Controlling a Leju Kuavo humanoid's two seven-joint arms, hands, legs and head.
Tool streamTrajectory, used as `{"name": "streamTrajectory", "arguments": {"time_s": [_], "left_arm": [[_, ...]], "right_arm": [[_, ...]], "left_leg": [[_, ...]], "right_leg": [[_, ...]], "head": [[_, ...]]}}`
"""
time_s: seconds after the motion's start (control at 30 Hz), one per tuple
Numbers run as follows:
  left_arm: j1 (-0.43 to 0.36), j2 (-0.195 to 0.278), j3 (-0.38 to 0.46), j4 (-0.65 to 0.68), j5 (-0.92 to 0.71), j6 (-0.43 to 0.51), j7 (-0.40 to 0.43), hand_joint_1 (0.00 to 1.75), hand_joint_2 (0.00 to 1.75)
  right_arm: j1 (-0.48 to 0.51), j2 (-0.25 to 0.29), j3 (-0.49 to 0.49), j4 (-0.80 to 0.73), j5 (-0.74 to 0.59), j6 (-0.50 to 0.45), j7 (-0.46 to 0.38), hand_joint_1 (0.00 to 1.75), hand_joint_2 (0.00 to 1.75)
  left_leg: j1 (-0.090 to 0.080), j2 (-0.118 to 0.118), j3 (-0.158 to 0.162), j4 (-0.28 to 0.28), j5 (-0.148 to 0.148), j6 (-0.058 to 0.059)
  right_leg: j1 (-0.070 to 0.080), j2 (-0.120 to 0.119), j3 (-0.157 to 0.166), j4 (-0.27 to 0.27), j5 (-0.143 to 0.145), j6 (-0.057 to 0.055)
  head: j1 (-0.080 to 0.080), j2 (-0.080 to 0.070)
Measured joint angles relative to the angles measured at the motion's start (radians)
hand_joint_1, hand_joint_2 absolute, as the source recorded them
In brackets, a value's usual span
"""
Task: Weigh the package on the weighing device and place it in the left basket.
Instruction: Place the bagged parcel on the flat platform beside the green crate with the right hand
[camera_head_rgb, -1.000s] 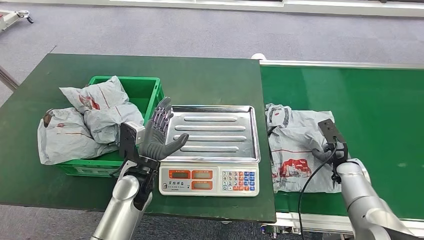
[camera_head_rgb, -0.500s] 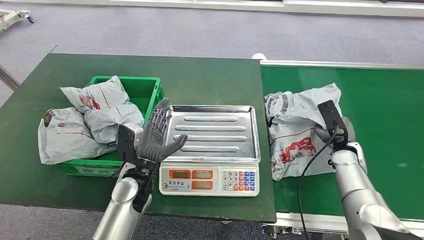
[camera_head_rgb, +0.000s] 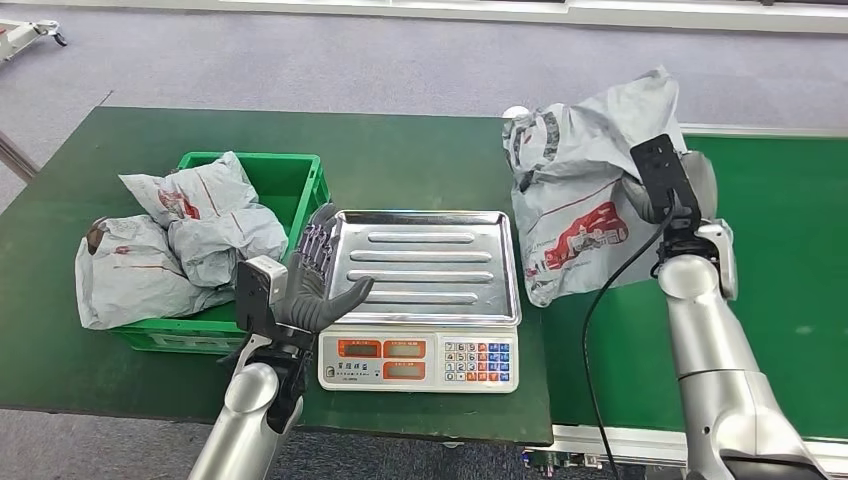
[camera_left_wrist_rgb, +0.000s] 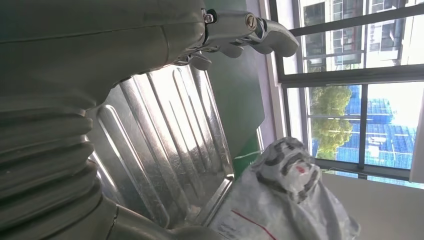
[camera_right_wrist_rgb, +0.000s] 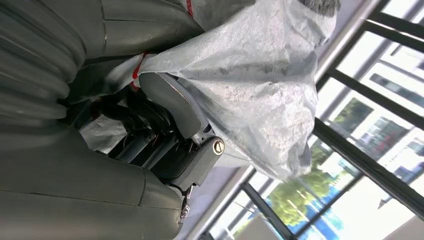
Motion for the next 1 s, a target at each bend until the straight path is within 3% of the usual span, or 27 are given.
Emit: {"name": "streamTrajectory", "arguments": {"time_s": [0.8,1.0], "left_arm": [[0.003,-0.003,0.002,0.000,-0.001,0.004,-0.003,0.00,1.75],[0.000,-0.003,0.006,0.000,-0.001,0.006,-0.005,0.00,1.75]], "right_arm": [[-0.051,0.000,0.041,-0.085,-0.027,0.001,0.000,1.75,1.75],[-0.089,0.002,0.055,-0.085,-0.082,0.073,0.000,1.75,1.75]], "left_leg": [[0.000,0.000,0.000,0.000,0.000,0.000],[0.000,0.000,0.000,0.000,0.000,0.000]], "right_leg": [[0.000,0.000,0.000,0.000,0.000,0.000],[0.000,0.000,0.000,0.000,0.000,0.000]], "head": [[0.000,0.000],[0.000,0.000]]}}
